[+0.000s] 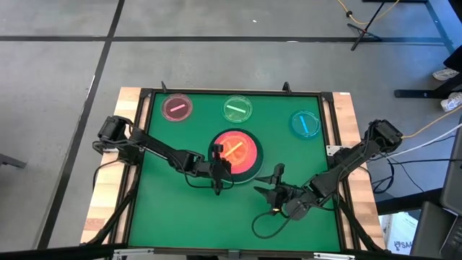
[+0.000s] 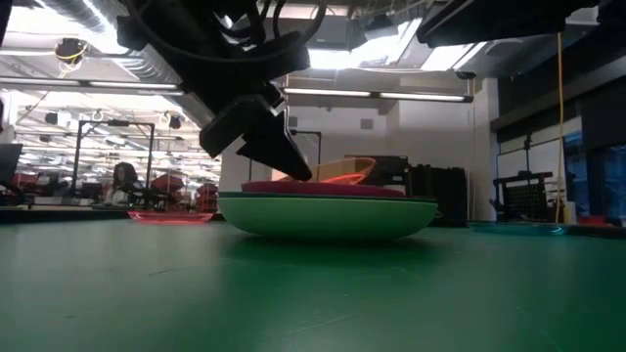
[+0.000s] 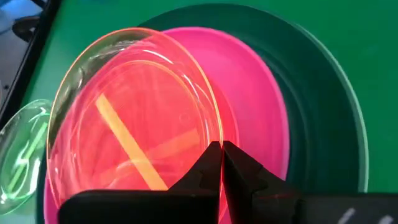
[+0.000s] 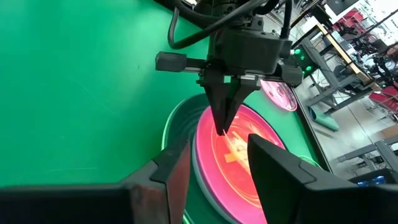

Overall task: Stack plastic plates
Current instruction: Stack the left orange transparent plate on the right orange transparent plate, then stack the blue transparent plate on the orange transparent plate

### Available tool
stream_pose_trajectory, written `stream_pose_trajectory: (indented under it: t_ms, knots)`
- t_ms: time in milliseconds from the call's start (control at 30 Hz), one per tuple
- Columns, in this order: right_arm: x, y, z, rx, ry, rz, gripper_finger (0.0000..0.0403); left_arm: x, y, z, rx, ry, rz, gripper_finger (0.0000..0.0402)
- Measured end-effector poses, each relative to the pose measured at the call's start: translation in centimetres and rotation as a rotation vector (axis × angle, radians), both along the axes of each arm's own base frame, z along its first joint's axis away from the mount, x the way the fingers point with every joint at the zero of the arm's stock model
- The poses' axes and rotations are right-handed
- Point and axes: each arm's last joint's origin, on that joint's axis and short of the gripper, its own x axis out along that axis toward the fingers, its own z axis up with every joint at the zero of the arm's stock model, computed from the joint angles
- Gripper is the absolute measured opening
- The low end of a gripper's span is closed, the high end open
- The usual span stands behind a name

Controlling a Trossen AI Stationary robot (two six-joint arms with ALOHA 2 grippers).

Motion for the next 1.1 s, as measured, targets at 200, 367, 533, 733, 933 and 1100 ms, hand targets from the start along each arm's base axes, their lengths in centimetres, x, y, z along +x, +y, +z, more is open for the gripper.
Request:
stream_pose_trajectory:
  t_ms: [200, 367, 533, 733, 933, 1100]
  knots:
    - [0.0, 0.0, 0.0, 0.001, 0.0, 0.0, 0.0156, 0.0, -0.2, 0.0, -0.035, -0.001, -0.01, 0.0002]
    - [0.0, 0.0, 0.0, 0.001, 0.0, 0.0, 0.0156, 0.0, -0.2, 0.0, -0.048, -0.004, -0.006, 0.0002]
    - [0.0, 0.0, 0.0, 0.016, -0.005, -0.006, 0.0156, 0.0, -0.2, 0.0, -0.067, -0.002, -0.015, 0.0028]
    - [0.0, 0.0, 0.0, 0.016, -0.004, -0.006, 0.0156, -0.1, -0.2, 0.2, -0.057, 0.0, -0.021, 0.0094]
    - [-0.1, -0.1, -0.2, 0.024, 0.005, -0.018, 0.0156, -0.4, -0.7, 2.5, -0.041, 0.006, -0.025, 0.0112]
    - [-0.1, -0.7, -0.4, 0.041, 0.026, -0.066, 0.0156, -1.2, -2.1, 3.6, -0.063, -0.023, -0.05, 0.0111]
